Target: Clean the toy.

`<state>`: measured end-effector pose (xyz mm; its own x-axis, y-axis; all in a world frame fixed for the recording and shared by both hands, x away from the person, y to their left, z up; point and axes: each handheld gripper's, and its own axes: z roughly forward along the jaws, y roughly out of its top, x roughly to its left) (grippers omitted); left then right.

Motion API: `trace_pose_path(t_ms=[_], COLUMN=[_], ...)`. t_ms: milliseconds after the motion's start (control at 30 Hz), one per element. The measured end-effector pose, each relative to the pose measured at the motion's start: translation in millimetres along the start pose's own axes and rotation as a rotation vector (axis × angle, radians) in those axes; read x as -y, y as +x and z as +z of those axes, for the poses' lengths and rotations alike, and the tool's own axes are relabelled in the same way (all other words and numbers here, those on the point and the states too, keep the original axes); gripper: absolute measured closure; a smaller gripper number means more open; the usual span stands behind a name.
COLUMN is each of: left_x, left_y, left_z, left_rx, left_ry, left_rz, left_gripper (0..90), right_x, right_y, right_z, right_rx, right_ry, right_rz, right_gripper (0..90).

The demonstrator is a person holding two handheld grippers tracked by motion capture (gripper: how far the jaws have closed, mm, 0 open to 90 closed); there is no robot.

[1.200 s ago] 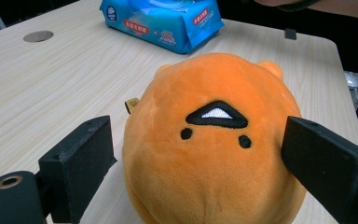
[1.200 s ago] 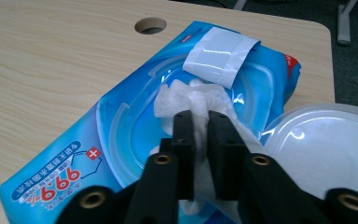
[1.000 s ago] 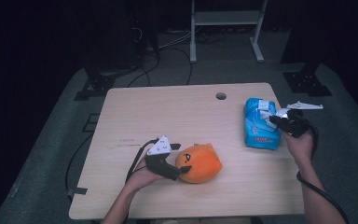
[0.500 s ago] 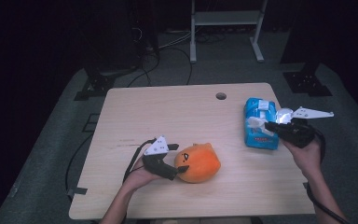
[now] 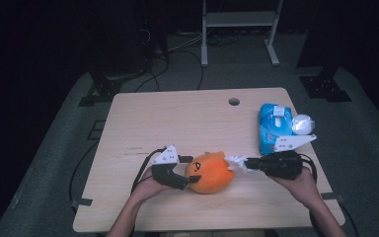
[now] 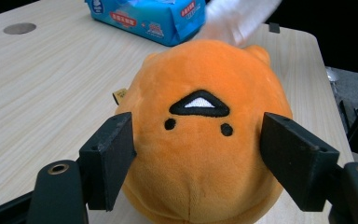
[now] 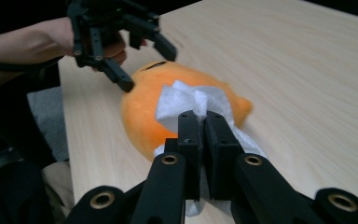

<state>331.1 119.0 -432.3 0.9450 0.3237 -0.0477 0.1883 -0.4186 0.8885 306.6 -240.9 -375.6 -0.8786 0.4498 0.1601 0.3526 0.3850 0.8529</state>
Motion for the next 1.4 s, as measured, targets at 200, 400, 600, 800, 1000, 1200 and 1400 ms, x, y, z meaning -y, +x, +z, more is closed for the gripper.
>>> trace_pose_path(t_ms=[200, 400, 600, 800, 1000, 1200, 1400], left_x=[0.1, 0.7, 1.1, 0.4, 0.5, -0.6, -3.0], left_y=[-1.1, -2.3, -3.8, -6.1, -8.0, -8.4, -4.3], left_z=[2.3, 5.5, 9.2, 13.2, 17.4, 19.3, 17.4], left_rx=[0.006, 0.009, 0.02, 0.021, 0.024, 0.023, -0.014], left_ry=[-0.002, -0.006, -0.004, 0.002, -0.001, 0.003, 0.019], left_rz=[0.011, 0.013, 0.031, 0.048, 0.057, 0.056, 0.005], left_gripper=[26.6, 26.6, 28.1, 29.6, 30.9, 27.6, 17.0], right_x=[-3.3, -3.1, -3.8, -2.9, 0.3, 7.1, 9.6], right_y=[0.9, 2.3, 12.4, 14.3, 8.3, 2.0, -1.1], right_z=[24.6, 47.1, 61.3, 69.9, 74.6, 79.4, 75.9], right_rx=[-0.051, -0.077, -0.038, -0.008, 0.018, 0.047, 0.033], right_ry=[0.045, 0.072, 0.083, 0.064, 0.016, 0.045, 0.056], right_rz=[-0.018, -0.034, -0.099, -0.109, -0.069, -0.046, -0.024], right_gripper=[84.8, 80.7, 69.8, 65.1, 63.6, 77.3, 81.2])
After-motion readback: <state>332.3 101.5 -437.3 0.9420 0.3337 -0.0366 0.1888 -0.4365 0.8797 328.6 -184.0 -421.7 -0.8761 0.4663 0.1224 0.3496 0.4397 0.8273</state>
